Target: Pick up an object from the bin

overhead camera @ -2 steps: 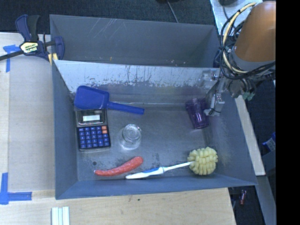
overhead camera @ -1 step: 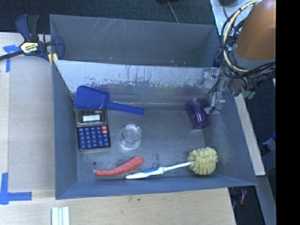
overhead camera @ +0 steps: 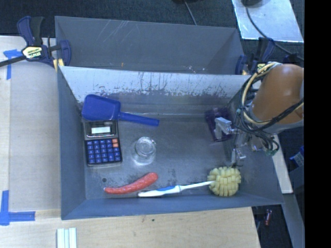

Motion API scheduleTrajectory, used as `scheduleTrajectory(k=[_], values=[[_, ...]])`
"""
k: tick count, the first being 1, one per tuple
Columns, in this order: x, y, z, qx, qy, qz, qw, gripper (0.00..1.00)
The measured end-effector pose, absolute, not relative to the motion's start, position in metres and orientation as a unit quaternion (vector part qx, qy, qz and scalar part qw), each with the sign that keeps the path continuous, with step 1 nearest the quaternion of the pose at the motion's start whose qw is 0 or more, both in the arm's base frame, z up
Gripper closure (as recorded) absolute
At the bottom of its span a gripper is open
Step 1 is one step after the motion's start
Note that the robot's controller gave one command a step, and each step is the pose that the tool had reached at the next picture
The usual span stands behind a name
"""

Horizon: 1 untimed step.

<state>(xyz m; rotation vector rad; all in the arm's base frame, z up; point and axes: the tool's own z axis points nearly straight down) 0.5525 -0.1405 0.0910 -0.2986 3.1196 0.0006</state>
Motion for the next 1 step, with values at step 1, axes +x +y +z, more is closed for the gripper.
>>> scheduleTrajectory(k=[1], values=[[0.5322, -0.127, 0.1466, -0.102, 0.995, -0.003, 0.011, 0.0]])
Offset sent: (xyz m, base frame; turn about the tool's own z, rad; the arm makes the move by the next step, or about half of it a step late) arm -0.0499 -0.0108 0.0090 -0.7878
